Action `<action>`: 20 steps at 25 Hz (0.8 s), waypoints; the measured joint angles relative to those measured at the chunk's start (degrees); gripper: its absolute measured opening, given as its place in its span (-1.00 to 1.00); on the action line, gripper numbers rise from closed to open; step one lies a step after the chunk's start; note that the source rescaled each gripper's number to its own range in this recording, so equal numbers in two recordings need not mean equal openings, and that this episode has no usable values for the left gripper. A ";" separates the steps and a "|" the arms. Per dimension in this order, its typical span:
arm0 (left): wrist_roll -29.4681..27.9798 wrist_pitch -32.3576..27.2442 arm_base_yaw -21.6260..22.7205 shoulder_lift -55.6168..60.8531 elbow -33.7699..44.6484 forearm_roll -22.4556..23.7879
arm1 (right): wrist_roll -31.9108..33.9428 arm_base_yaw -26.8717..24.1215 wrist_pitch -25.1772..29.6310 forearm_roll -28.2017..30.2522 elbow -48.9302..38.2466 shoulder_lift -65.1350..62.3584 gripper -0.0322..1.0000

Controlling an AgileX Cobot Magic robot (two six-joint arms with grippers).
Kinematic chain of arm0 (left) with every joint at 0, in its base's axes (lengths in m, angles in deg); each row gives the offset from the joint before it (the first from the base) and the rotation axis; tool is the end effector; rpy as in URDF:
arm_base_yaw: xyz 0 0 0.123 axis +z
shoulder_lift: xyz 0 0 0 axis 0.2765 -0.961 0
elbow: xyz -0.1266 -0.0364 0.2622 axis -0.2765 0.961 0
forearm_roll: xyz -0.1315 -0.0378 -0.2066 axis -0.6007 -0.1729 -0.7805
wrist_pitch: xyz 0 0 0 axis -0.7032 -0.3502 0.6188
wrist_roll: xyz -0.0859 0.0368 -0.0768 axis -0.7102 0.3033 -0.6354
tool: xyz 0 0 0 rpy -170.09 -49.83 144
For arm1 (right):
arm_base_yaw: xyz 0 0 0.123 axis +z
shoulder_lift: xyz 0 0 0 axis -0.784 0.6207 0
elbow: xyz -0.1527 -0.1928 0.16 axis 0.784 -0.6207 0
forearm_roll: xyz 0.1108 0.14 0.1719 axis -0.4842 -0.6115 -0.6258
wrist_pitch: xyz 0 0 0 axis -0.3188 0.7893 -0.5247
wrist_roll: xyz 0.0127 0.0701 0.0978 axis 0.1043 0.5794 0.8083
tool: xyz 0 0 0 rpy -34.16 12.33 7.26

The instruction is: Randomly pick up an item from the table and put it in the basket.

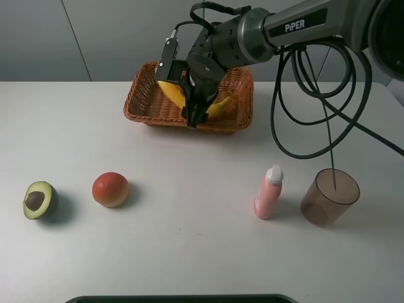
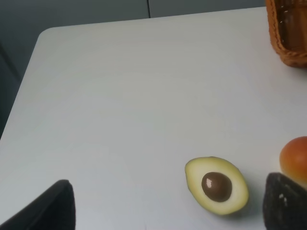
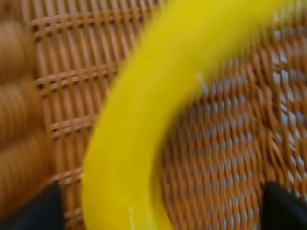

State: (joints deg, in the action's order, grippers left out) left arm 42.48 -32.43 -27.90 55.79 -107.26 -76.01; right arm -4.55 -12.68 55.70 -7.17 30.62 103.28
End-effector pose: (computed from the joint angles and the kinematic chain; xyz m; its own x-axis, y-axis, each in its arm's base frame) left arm 0.0091 0.0092 0.2635 -0.4510 0.0988 -0.8871 0.1287 0.9907 0.0449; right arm 0.4011 0.2778 0.1061 -0.1884 -0.9614 -0.2005 -0.8103 0.2675 -0.5214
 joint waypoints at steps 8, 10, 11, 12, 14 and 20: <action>0.00 0.00 0.00 0.00 0.00 0.00 | 0.00 -0.03 -0.11 0.24 0.12 -0.35 0.99; 0.00 0.00 0.00 0.00 0.00 0.00 | 0.00 -0.03 0.01 0.80 0.12 -1.73 0.99; -0.12 0.00 0.00 0.00 0.00 0.00 | 0.00 -0.03 0.26 1.68 0.12 -2.82 0.99; -0.12 0.00 0.00 0.00 0.00 0.00 | -0.10 -0.03 0.37 2.45 0.12 -3.96 0.99; -0.12 0.00 0.00 0.00 0.00 0.00 | -0.21 -0.03 1.36 4.40 0.12 -7.70 0.99; -0.12 0.00 0.00 0.00 0.00 0.00 | 0.30 -0.03 9.72 7.96 0.12 -22.79 0.99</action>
State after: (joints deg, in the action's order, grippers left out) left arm 42.36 -32.43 -27.90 55.79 -107.26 -76.01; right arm -4.25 -12.71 65.43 0.79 30.74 80.49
